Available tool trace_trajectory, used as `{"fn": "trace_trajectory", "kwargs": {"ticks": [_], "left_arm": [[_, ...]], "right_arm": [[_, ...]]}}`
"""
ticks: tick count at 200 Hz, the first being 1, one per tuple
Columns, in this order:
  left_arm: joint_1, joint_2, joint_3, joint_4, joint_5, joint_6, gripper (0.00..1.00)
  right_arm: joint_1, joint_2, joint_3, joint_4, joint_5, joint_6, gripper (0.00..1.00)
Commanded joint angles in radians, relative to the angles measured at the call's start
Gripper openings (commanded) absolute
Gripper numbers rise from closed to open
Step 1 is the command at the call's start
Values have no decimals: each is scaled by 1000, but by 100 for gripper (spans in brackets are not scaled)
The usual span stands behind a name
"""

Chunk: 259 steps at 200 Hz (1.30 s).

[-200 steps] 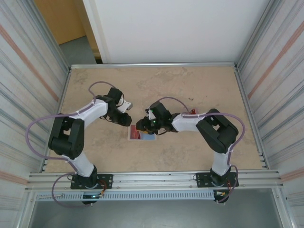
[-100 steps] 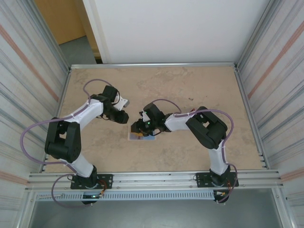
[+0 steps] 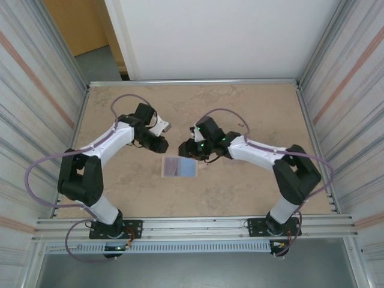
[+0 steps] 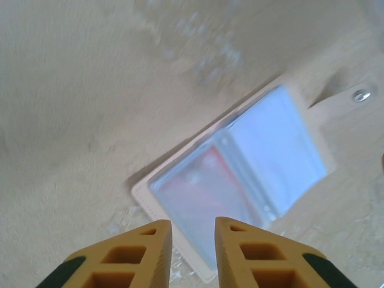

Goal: Put the credit cards into the card holder

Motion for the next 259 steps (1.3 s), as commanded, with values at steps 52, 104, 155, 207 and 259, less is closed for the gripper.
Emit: {"fn": "trace_trajectory", "kwargs": {"ticks": [52, 104, 155, 207, 259], "left_arm": [[-222, 189, 365, -70, 35, 34, 20], [-335, 386, 578, -19, 144, -90, 0], [-408, 585, 791, -59, 213, -145, 0], [-431, 712, 880, -73, 230, -168, 0], [-462, 762, 900, -84, 203, -139, 0]], "right_arm": [[-211, -295, 66, -591, 343, -322, 60], [-408, -382, 39, -673, 371, -449, 65], [-552, -337, 45, -651, 343, -565, 66], [-612, -270, 11, -574, 309, -621, 66], [-629, -192, -6, -549, 292, -647, 65]]}}
